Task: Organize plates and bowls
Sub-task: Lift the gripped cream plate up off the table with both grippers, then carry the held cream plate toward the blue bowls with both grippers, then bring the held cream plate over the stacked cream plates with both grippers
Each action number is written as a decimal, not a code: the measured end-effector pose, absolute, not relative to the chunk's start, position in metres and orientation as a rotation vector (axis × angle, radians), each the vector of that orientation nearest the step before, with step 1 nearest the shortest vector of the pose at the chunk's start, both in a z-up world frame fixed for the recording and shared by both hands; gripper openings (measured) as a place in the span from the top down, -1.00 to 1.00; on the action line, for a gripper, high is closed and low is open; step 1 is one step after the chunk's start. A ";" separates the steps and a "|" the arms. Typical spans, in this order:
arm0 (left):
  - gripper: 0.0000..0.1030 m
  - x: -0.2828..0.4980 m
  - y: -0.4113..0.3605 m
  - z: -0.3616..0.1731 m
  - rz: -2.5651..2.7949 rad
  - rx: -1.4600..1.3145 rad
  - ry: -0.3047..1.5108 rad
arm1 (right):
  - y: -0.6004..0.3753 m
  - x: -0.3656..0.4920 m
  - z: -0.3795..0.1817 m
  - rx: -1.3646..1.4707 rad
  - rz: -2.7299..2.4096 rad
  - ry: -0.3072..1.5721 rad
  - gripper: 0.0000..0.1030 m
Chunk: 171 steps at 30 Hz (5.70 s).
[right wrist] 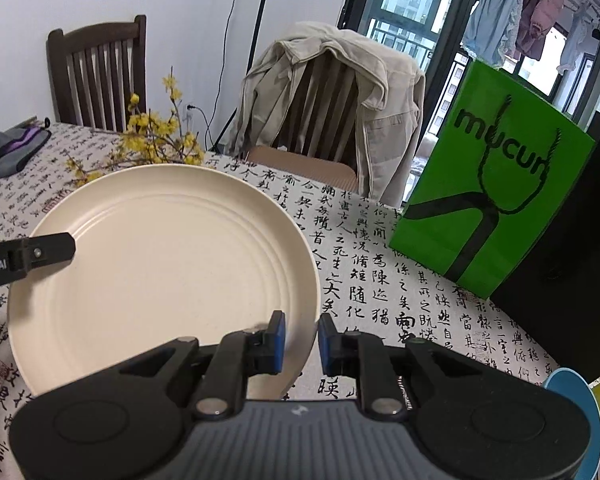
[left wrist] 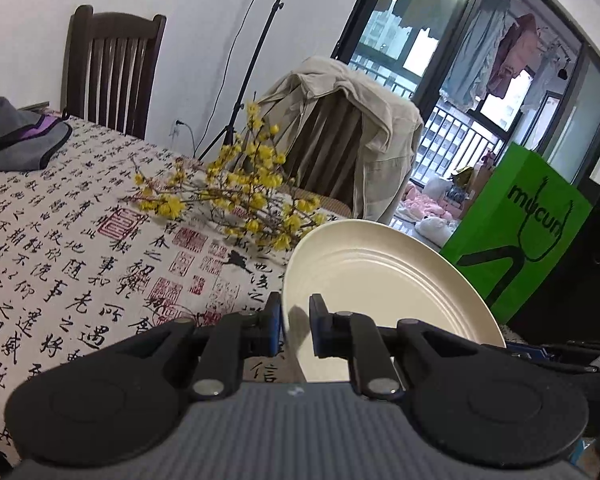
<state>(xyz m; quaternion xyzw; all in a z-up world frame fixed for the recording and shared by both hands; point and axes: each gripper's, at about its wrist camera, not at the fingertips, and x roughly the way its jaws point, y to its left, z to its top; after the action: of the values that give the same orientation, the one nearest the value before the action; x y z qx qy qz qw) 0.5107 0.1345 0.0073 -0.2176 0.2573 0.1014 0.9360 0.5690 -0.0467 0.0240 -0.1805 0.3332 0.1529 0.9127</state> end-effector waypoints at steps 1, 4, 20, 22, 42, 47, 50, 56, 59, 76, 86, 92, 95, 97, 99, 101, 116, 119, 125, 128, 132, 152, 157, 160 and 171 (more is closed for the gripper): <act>0.72 0.509 0.134 0.009 0.205 -0.442 0.520 | -0.048 0.567 0.025 -0.367 0.315 0.682 0.67; 0.72 0.505 0.131 0.016 0.204 -0.430 0.504 | -0.051 0.561 0.030 -0.357 0.314 0.668 0.67; 0.72 0.485 0.108 0.039 0.176 -0.347 0.430 | -0.076 0.528 0.046 -0.269 0.284 0.605 0.67; 0.72 0.482 0.104 0.042 0.175 -0.334 0.418 | -0.078 0.524 0.048 -0.262 0.281 0.596 0.67; 0.72 0.455 0.079 0.059 0.122 -0.284 0.359 | -0.110 0.484 0.062 -0.202 0.253 0.540 0.67; 0.72 0.451 0.074 0.062 0.111 -0.282 0.367 | -0.119 0.475 0.065 -0.190 0.244 0.519 0.67; 0.72 0.446 0.071 0.065 0.111 -0.283 0.359 | -0.121 0.470 0.067 -0.185 0.241 0.508 0.67; 0.72 0.432 0.062 0.072 0.106 -0.263 0.337 | -0.129 0.460 0.069 -0.164 0.239 0.493 0.67; 0.72 0.425 0.059 0.076 0.102 -0.255 0.331 | -0.135 0.453 0.072 -0.153 0.242 0.482 0.67; 0.72 0.381 0.035 0.085 0.076 -0.225 0.318 | -0.158 0.410 0.079 -0.117 0.234 0.433 0.67; 0.72 0.356 0.027 0.085 0.067 -0.210 0.316 | -0.169 0.383 0.079 -0.100 0.231 0.412 0.67; 0.72 0.341 0.020 0.085 0.061 -0.205 0.316 | -0.176 0.364 0.079 -0.106 0.222 0.392 0.67; 0.72 0.330 0.014 0.086 0.065 -0.196 0.303 | -0.182 0.354 0.080 -0.097 0.229 0.384 0.67; 0.72 0.324 0.012 0.086 0.062 -0.192 0.300 | -0.186 0.347 0.081 -0.092 0.231 0.377 0.67; 0.72 0.319 0.009 0.086 0.061 -0.188 0.298 | -0.189 0.341 0.081 -0.089 0.232 0.370 0.67; 0.72 0.314 0.008 0.087 0.062 -0.186 0.297 | -0.192 0.335 0.080 -0.086 0.234 0.365 0.67; 0.72 0.276 -0.003 0.081 0.039 -0.171 0.290 | -0.208 0.290 0.074 -0.077 0.230 0.346 0.67; 0.72 0.268 -0.005 0.080 0.034 -0.165 0.289 | -0.210 0.281 0.071 -0.079 0.227 0.344 0.67; 0.72 0.256 -0.007 0.078 0.019 -0.160 0.289 | -0.216 0.264 0.069 -0.071 0.223 0.337 0.67; 0.72 0.249 -0.009 0.078 0.010 -0.154 0.289 | -0.217 0.257 0.068 -0.074 0.218 0.333 0.67; 0.72 0.242 -0.009 0.075 0.002 -0.149 0.291 | -0.219 0.249 0.067 -0.075 0.217 0.335 0.67; 0.71 0.217 -0.017 0.053 -0.026 -0.118 0.325 | -0.228 0.226 0.045 -0.061 0.214 0.357 0.67; 0.70 0.216 -0.018 0.045 -0.032 -0.116 0.344 | -0.228 0.223 0.039 -0.058 0.212 0.366 0.67; 0.70 0.215 -0.018 0.041 -0.036 -0.115 0.352 | -0.230 0.220 0.036 -0.055 0.212 0.369 0.67; 0.70 0.212 -0.018 0.025 -0.052 -0.099 0.388 | -0.233 0.212 0.023 -0.043 0.214 0.389 0.67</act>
<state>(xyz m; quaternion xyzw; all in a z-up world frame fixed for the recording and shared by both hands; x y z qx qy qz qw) 0.2116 -0.0179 0.0249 -0.0491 0.1926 -0.0261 0.9797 0.2122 -0.2331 0.0230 -0.0211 0.1930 0.1063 0.9752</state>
